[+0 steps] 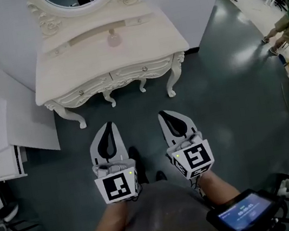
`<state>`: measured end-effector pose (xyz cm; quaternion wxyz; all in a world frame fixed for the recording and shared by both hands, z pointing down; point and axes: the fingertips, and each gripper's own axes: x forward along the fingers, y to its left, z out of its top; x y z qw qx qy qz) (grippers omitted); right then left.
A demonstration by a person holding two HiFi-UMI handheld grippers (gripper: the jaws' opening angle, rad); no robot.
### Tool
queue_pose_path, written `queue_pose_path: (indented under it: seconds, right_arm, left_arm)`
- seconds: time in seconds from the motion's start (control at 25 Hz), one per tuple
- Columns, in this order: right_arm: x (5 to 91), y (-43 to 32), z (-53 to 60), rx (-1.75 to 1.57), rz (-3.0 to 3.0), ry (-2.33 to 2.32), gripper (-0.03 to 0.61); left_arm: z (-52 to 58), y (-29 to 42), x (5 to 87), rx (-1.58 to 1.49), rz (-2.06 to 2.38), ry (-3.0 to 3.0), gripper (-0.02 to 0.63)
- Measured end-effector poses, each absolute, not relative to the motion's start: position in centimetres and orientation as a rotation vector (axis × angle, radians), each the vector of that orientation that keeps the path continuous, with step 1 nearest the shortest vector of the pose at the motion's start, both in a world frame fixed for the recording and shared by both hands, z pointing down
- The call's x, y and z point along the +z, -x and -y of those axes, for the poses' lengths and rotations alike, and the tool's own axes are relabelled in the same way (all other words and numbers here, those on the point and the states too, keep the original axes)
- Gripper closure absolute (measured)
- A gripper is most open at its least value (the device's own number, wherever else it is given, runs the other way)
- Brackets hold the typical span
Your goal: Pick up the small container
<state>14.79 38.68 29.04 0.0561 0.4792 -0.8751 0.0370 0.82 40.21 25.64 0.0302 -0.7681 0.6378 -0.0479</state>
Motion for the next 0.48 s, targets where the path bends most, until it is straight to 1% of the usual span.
queue_pose_path:
  seconds: [0.48]
  right_arm:
    - [30.6,-9.2,-27.7,0.150,2.600,-1.464,0.565]
  left_arm:
    - [-28.8,3.7,26.7,-0.170,-1.897,2.439,0.603]
